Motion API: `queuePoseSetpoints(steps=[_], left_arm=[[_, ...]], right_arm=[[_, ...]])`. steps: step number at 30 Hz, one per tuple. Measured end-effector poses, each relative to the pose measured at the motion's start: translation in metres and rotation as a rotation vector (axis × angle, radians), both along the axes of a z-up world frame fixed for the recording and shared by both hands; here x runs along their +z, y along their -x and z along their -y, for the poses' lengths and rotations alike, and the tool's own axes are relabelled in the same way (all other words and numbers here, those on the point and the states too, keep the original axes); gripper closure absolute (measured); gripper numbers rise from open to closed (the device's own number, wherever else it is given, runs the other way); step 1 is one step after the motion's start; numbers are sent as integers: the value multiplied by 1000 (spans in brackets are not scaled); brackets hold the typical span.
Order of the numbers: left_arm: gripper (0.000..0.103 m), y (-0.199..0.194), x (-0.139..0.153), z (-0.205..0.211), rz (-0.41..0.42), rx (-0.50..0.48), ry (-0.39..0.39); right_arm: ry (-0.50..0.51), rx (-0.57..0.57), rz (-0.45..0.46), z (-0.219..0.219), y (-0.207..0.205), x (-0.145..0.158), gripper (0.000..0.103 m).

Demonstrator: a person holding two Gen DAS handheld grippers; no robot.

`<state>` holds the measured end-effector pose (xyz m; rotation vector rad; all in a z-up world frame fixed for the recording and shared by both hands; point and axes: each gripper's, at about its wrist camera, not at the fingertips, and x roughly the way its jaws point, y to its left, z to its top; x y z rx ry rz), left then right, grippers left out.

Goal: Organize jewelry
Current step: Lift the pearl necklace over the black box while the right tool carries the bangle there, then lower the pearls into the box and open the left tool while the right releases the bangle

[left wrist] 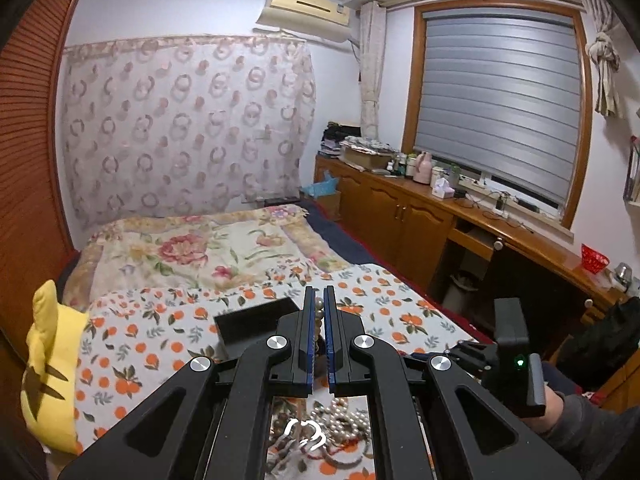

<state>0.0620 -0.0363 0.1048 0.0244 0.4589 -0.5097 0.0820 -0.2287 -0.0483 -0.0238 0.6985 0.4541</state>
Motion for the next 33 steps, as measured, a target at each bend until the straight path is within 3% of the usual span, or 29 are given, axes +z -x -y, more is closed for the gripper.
queuePoseSetpoints(steps=[10, 16, 33], left_arm=[[100, -52, 21, -2, 22, 42, -17], [100, -78, 23, 5, 23, 50, -21], [99, -153, -69, -8, -171, 71, -42]], right_arm=[[5, 44, 85, -22, -45, 38, 28], [15, 73, 97, -36, -76, 45, 28], [59, 173, 1, -78, -139, -8, 28]])
